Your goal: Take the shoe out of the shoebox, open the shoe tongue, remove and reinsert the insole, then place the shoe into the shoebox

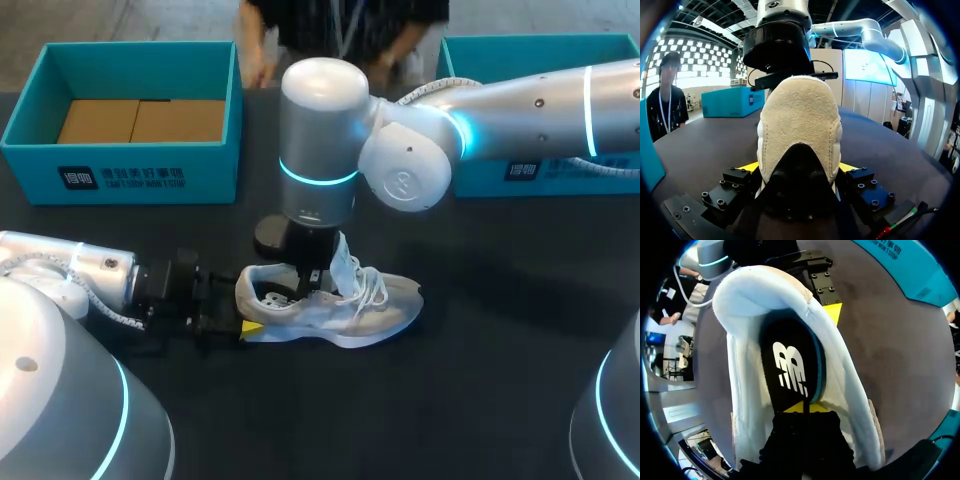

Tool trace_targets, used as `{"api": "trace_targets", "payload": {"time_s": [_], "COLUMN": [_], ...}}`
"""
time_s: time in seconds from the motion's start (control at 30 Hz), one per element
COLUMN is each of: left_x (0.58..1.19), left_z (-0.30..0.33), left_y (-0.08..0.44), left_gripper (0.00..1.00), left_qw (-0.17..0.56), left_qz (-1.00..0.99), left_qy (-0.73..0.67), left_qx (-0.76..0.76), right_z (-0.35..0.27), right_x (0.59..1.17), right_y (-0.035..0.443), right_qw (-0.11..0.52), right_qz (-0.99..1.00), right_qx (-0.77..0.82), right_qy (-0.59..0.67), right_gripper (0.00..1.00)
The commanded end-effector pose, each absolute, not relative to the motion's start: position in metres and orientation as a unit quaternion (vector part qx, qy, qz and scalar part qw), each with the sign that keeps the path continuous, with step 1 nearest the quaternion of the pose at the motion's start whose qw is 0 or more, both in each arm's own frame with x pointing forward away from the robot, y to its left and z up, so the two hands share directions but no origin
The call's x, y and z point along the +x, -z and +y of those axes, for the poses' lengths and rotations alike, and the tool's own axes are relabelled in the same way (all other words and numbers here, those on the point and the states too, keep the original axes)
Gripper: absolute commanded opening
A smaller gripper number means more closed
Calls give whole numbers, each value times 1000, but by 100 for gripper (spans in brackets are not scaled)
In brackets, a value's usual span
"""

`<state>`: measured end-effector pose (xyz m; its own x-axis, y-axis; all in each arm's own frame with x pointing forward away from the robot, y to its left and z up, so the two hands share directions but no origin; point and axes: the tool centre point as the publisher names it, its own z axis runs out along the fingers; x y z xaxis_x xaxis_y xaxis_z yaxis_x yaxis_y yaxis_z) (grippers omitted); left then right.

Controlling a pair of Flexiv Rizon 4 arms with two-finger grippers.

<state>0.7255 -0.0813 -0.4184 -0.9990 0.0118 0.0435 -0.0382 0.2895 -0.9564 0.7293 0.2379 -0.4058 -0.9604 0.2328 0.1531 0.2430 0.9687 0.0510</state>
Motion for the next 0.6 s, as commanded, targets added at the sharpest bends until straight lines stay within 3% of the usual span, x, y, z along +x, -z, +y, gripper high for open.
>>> {"api": "trace_targets", "payload": {"time_s": [0.03, 0.6], "left_x": [724, 724], "left_z": [-82, -82], "left_y": [420, 420], "left_gripper": [0, 0], "left_qw": [19, 19], "left_qz": [-803, -803], "left_qy": [-596, -596], "left_qx": [10, 10], "right_z": [231, 228], "right_x": [722, 729], "right_y": [408, 373], "right_qw": [67, 41], "right_qz": [-990, -991], "right_qx": [-123, -124], "right_qy": [33, 30], "right_gripper": [0, 0]}}
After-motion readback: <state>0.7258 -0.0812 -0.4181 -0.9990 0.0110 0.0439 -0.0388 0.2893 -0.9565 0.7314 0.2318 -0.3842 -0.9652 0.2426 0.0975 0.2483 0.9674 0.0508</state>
